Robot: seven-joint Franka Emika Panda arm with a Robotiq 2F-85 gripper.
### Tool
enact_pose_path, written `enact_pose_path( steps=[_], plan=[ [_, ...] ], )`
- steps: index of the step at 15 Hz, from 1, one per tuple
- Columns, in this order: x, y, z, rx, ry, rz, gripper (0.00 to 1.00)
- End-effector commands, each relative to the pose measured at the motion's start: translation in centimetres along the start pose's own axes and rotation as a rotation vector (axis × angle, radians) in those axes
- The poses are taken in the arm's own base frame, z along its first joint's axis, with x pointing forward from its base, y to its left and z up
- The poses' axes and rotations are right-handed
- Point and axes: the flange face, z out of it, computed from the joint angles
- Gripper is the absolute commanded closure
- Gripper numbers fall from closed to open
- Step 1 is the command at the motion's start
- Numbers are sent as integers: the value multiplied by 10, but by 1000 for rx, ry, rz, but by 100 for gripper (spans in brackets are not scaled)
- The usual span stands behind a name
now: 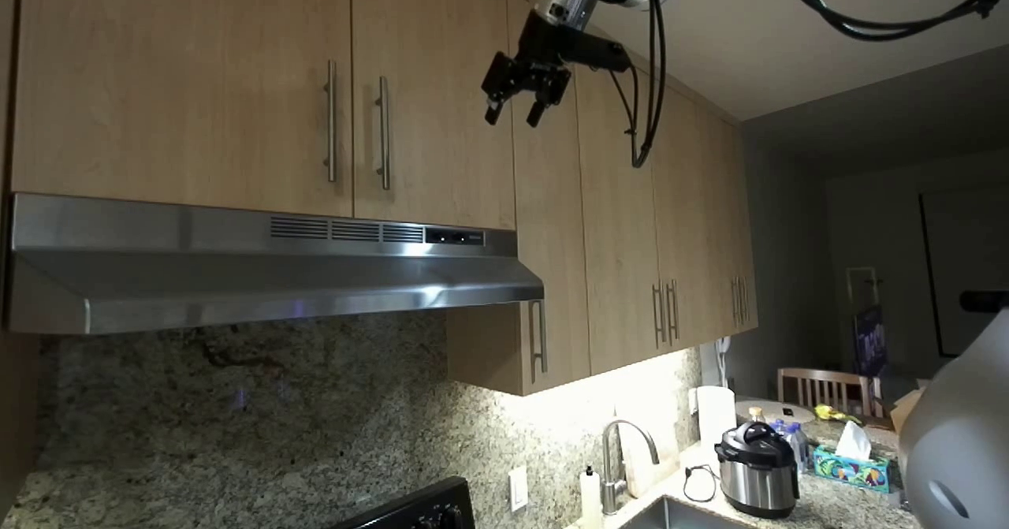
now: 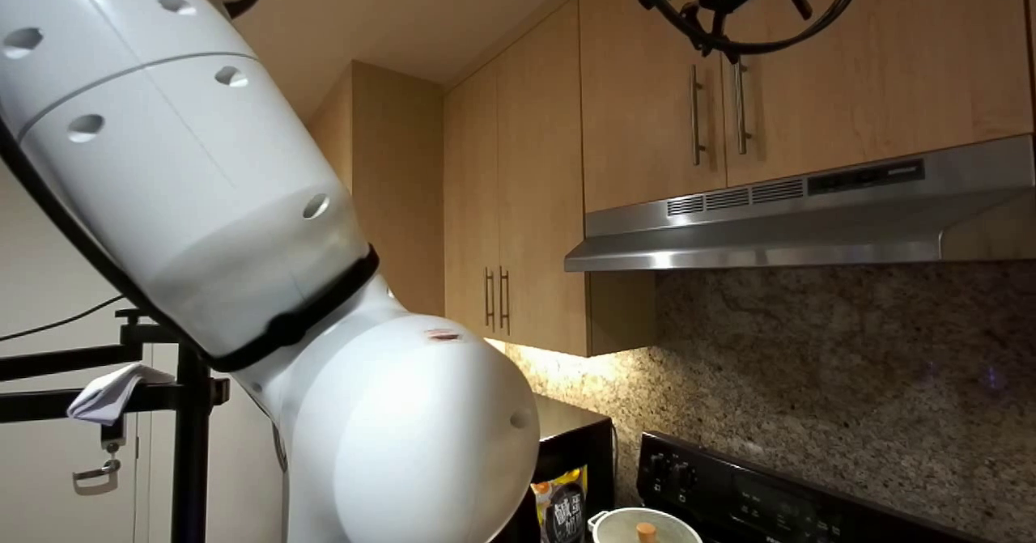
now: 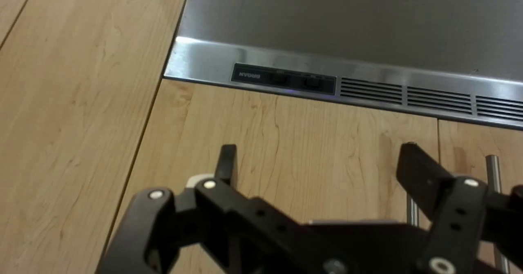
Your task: Open the right door of the cabinet
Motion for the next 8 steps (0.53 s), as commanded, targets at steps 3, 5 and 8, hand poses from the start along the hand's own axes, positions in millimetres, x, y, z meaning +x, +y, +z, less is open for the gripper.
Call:
enact_pose_path(
  steps=[3, 5, 8],
  plan=[
    [15, -17, -4, -138, 13, -108, 0],
    [19, -21, -3, -173, 8, -130, 0],
    [29, -29, -1, -171, -12, -135, 0]
  ],
)
